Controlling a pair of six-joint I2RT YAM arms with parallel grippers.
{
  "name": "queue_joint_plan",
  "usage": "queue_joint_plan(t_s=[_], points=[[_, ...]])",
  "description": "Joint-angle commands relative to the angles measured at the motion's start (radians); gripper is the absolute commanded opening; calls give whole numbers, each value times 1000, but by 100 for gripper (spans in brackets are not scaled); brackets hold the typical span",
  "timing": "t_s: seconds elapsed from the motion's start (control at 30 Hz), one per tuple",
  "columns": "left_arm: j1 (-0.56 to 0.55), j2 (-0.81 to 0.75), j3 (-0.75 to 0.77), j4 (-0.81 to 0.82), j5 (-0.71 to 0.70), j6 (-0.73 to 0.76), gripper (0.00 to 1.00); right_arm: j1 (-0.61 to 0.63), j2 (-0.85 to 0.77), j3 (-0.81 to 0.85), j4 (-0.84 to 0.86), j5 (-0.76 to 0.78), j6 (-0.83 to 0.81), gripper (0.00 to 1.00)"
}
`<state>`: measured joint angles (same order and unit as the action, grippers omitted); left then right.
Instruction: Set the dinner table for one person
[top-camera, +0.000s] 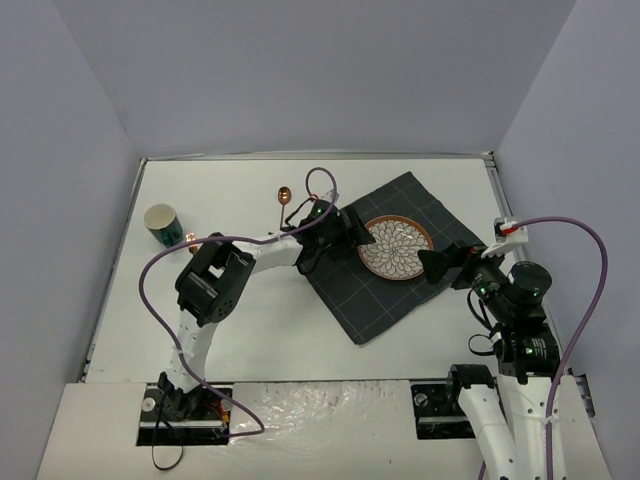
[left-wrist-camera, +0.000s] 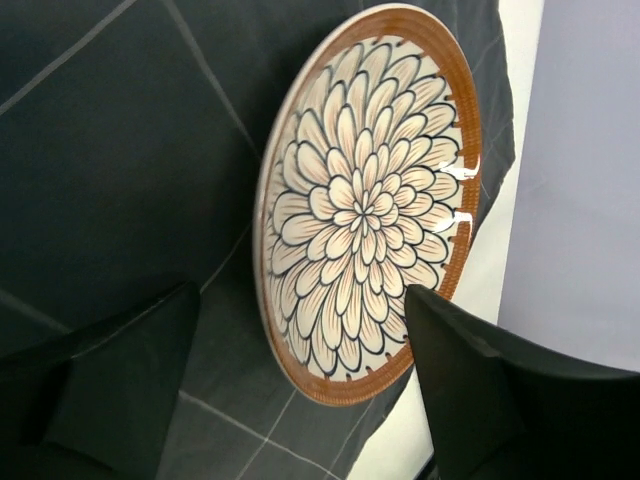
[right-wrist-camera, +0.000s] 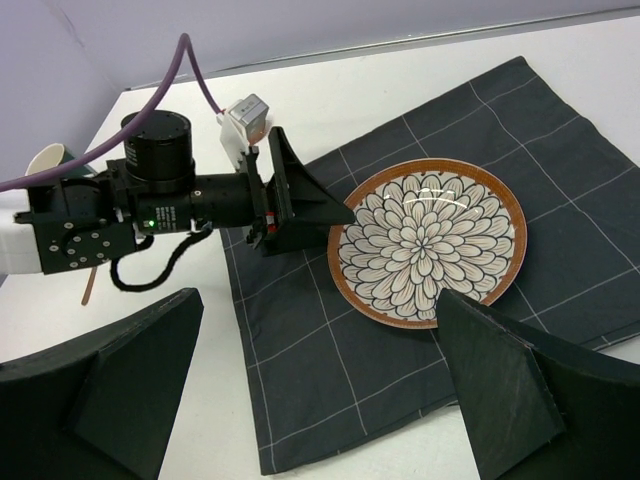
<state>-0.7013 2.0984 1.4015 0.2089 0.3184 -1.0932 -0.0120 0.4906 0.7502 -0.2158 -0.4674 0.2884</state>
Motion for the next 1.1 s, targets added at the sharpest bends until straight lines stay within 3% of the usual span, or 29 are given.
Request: queue_joint_plan(t_s=[0.0, 0.07, 0.23, 0.37, 0.5, 0.73, 1.07], points=[[6, -206, 17, -122, -121, 119, 91, 6, 0, 35, 38, 16, -18, 100], [16, -263, 20, -204, -162, 170, 96, 6, 6, 39, 35, 19, -24, 100], [80, -411, 76, -486, -284, 331, 97, 6, 27, 63, 25, 41, -33, 100], [186, -522, 172, -774, -402, 562, 97, 6, 56, 77, 14, 66, -32, 100], [384, -582, 242, -959, -472, 782, 97, 6, 76, 86, 9, 63, -39, 100], [776, -544, 265, -1004, -427, 920, 97, 35, 97, 88, 5, -18, -54, 100], [1047, -267, 424, -998, -208, 925, 85, 101, 142, 83, 3, -72, -64, 100]])
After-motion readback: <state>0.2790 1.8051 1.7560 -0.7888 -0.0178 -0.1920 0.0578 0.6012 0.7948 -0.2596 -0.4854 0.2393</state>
